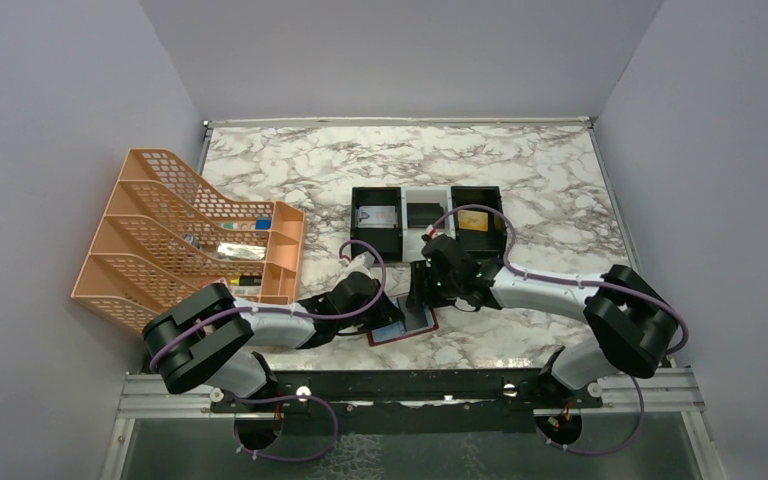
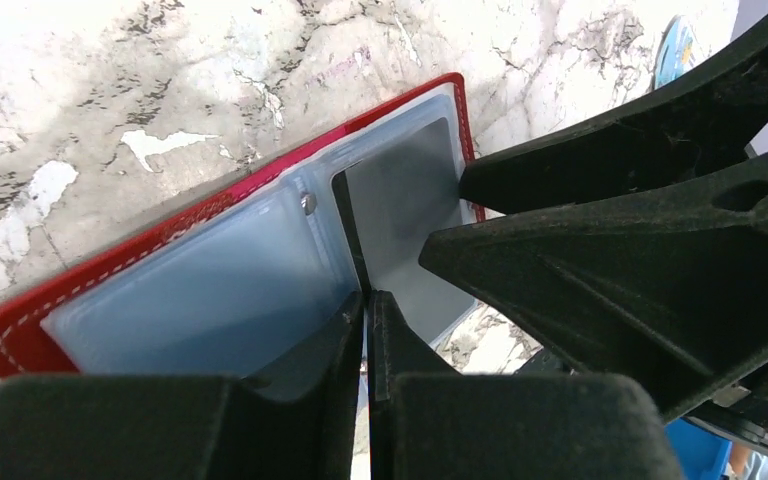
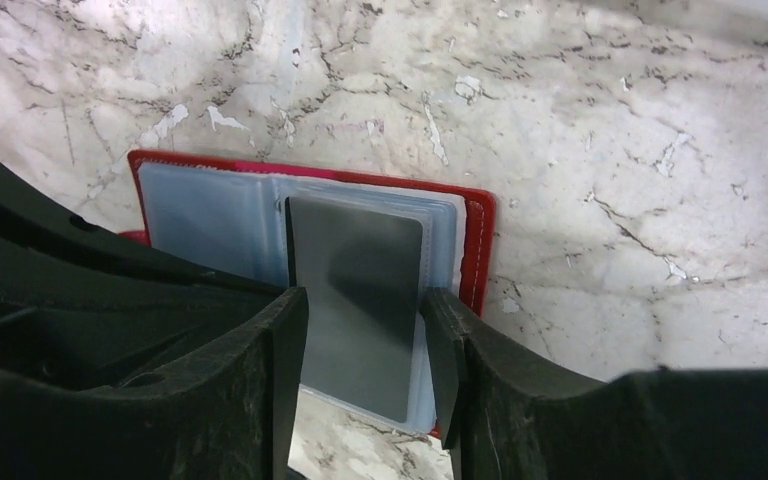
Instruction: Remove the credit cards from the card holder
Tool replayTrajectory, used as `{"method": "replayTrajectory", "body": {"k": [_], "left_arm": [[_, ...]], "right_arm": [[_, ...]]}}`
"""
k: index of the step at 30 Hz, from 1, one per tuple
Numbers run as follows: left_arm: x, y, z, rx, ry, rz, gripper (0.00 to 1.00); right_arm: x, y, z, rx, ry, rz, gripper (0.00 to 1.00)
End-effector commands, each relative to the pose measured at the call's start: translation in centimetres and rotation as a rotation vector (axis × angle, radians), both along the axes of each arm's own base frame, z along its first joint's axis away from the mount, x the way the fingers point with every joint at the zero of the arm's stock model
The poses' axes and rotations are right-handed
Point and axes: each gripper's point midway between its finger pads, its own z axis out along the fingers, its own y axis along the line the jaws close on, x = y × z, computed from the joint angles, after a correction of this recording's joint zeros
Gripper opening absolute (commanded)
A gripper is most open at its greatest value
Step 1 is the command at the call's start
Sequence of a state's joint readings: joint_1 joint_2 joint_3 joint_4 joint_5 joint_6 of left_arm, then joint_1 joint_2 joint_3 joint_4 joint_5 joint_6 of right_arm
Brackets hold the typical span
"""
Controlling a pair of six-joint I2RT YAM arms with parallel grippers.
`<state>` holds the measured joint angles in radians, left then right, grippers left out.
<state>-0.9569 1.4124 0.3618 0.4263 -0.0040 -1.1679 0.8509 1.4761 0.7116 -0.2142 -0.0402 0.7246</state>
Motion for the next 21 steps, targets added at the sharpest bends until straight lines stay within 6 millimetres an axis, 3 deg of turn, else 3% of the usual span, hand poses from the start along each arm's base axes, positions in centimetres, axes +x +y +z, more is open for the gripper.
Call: {"method": "replayTrajectory", "body": {"k": [1,4,15,21], "left_arm": [[-0.1,-0.5,0.2,-0.010,-0.008,-0.018,0.10],[-0.2,0.0,0.0,-0.006,-0.008,-0.007,0.12],[-0.2,1.6,-1.3,0.035,0.021,0.048,0.33],[0.2,1.5,-1.6,0.043,0.027,0.063,0.34]], "right_arm": [[-0.2,-1.7,-2.1,-0.175,-0.010,-0.006,0.49],[-0.3,-1.9,-2.6,-0.221,-0.017,0.004,0.48],[-0.7,-1.4,-3.0,-0.229,-0.012,0.036,0.29],[-1.3,-1.1,-3.6,-0.203,0.012,0.048,0.19]]}}
